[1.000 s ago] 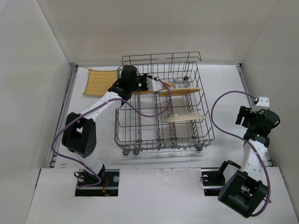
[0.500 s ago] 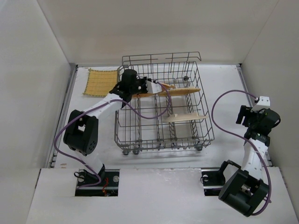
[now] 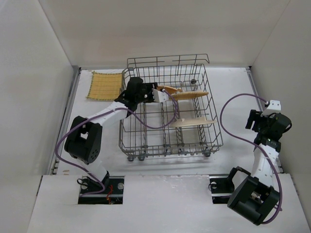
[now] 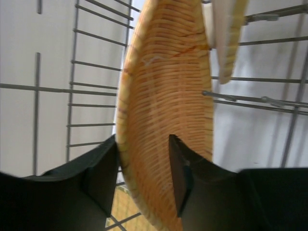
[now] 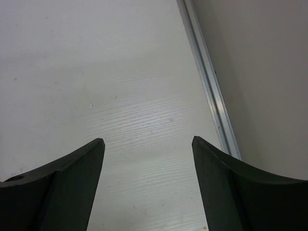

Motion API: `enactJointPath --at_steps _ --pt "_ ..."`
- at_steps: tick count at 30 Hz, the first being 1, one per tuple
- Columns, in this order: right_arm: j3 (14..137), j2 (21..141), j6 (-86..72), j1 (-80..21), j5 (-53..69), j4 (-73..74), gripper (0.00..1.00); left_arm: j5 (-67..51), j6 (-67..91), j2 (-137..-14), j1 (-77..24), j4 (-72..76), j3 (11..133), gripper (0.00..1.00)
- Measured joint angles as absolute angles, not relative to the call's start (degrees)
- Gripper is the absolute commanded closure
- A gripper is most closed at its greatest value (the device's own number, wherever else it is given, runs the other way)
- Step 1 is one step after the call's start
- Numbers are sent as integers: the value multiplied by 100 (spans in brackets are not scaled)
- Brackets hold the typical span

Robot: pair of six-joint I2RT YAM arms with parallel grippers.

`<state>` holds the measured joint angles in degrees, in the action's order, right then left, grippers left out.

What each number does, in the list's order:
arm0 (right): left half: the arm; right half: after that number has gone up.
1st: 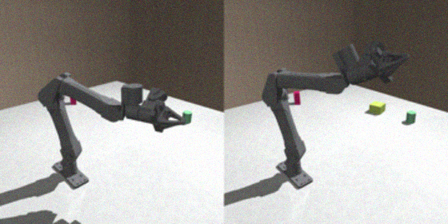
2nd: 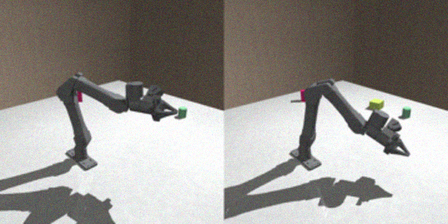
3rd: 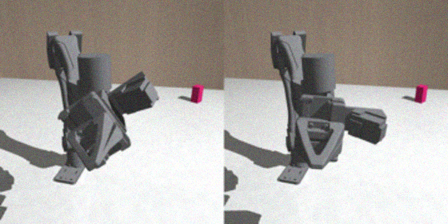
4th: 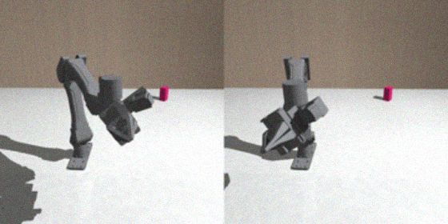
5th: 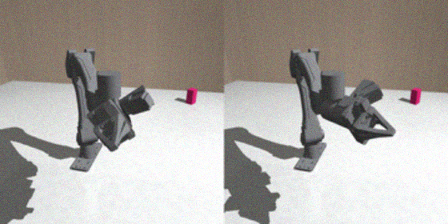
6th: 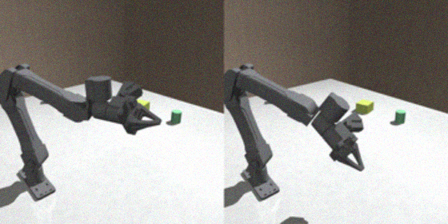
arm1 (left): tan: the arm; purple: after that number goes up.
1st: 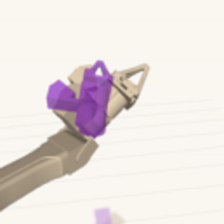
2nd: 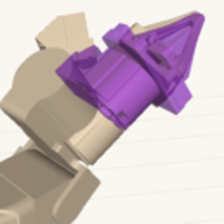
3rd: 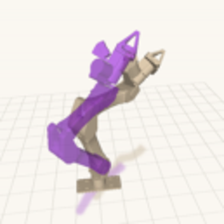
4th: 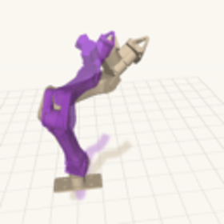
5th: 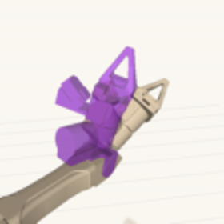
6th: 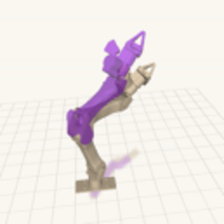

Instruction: Load the plates into the dish rack

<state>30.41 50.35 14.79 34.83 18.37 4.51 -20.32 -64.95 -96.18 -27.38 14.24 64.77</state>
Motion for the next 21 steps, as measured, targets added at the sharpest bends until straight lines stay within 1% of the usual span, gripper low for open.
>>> enactJointPath --at_steps 3,5,6,9,12,13,14,16,17,20,21 --pt "3041 5033 1479 3483 1837 454 21 -2001 -6434 -9515 -2788 1406 6337 54" --pt "3041 5033 1479 3483 1837 451 21 -1984 -6381 -9415 -2821 1376 6237 61" --pt "3041 5033 1479 3483 1837 454 21 -1981 -6355 -9369 -2849 1334 6182 62" --pt "3041 5022 1479 3483 1837 454 21 -1903 -6342 -9264 -2945 1308 6060 63" --pt "3041 5015 1479 3479 1837 451 21 -1868 -6298 -9181 -2980 1288 6016 61" --pt "3041 5011 1479 3479 1837 451 21 -1848 -6289 -9166 -2993 1288 5992 58" --pt "3041 5004 1479 3479 1837 451 21 -1828 -6278 -9150 -3002 1273 5975 52" --pt "3041 4974 1479 3479 1837 451 21 -1820 -6237 -9142 -3017 1221 5957 46" --pt "3041 4956 1479 3479 1837 451 21 -1822 -6217 -9142 -3028 1194 5957 40" --pt "3041 4930 1479 3479 1837 451 21 -1817 -6145 -9142 -3026 1144 5961 28" --pt "3041 4925 1479 3479 1837 451 21 -1813 -6119 -9142 -3015 1129 5964 28"
